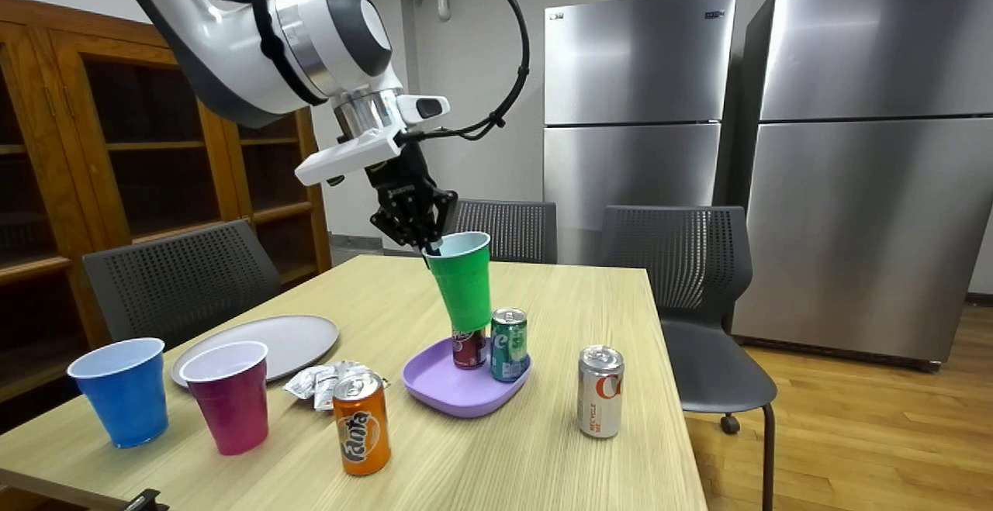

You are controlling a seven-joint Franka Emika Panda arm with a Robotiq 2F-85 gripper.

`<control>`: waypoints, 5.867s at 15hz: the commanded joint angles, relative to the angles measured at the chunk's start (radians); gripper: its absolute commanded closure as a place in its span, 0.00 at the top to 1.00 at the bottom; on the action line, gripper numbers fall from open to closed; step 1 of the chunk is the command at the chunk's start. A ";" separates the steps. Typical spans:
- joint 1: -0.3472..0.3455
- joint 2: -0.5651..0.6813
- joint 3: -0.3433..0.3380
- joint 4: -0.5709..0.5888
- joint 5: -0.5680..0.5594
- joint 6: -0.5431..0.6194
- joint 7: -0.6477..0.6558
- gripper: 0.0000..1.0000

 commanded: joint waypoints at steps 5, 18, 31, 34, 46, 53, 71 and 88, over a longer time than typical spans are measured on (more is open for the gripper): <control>0.048 0.056 0.043 0.123 0.069 -0.044 -0.135 0.01; 0.145 0.190 0.116 0.320 0.116 -0.054 -0.305 0.01; 0.267 0.300 0.205 0.431 0.148 -0.124 -0.363 0.01; 0.295 0.327 0.215 0.455 0.145 -0.159 -0.349 0.01; 0.404 0.481 0.215 0.595 0.102 -0.235 -0.326 0.01; 0.445 0.557 0.206 0.663 0.089 -0.225 -0.317 0.01; 0.458 0.685 0.193 0.777 0.131 -0.196 -0.218 0.01; 0.461 0.576 0.200 0.706 0.129 -0.150 -0.207 1.00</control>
